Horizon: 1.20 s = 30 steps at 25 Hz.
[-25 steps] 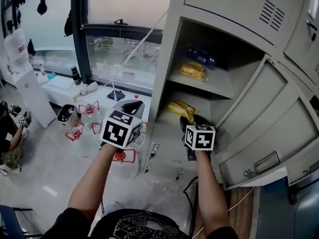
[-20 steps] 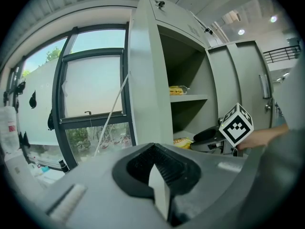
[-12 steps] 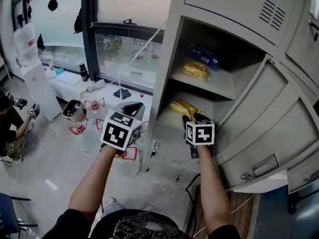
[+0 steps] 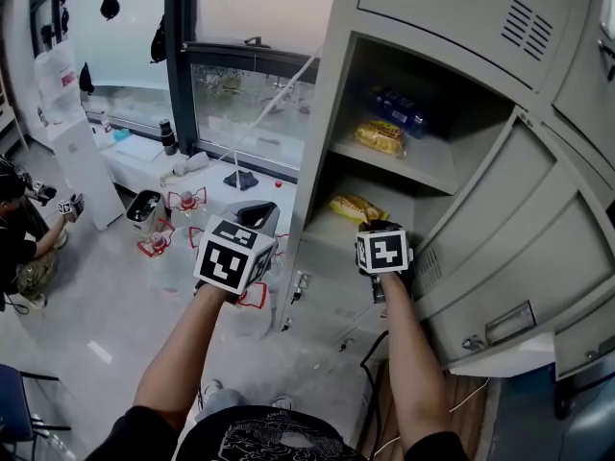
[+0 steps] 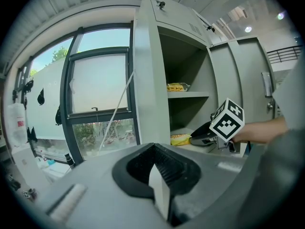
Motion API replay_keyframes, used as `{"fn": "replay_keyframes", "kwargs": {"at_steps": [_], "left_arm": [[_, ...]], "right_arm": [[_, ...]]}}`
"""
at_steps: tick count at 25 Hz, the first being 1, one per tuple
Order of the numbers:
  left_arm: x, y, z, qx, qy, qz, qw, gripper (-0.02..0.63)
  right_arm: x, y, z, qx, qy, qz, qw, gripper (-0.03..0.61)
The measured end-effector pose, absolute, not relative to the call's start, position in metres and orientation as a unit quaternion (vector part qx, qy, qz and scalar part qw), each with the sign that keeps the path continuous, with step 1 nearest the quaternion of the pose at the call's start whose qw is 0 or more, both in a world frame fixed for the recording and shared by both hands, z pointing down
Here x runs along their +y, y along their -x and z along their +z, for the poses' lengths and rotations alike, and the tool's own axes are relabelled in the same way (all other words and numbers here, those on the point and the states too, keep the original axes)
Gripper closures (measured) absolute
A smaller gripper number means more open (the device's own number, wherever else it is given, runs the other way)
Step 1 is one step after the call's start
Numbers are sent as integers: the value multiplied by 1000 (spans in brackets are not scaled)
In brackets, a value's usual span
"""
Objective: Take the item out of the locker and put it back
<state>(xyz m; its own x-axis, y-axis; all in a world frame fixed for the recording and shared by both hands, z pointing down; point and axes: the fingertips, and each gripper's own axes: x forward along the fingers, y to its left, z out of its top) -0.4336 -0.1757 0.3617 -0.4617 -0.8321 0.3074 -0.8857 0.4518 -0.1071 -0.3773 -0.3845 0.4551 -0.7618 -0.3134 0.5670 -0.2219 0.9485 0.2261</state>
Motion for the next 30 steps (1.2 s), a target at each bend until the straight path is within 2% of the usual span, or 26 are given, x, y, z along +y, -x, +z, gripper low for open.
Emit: {"fn": "replay_keyframes", "kwargs": {"at_steps": [7, 30], "left_arm": [[-175, 429, 368, -843, -510, 125, 118, 614], [-192, 418, 368, -828, -530, 140, 117, 614]], "right_arm": [[-386, 377, 454, -940, -141, -85, 299, 548], [-383, 355, 417, -964, -156, -55, 210, 551]]}}
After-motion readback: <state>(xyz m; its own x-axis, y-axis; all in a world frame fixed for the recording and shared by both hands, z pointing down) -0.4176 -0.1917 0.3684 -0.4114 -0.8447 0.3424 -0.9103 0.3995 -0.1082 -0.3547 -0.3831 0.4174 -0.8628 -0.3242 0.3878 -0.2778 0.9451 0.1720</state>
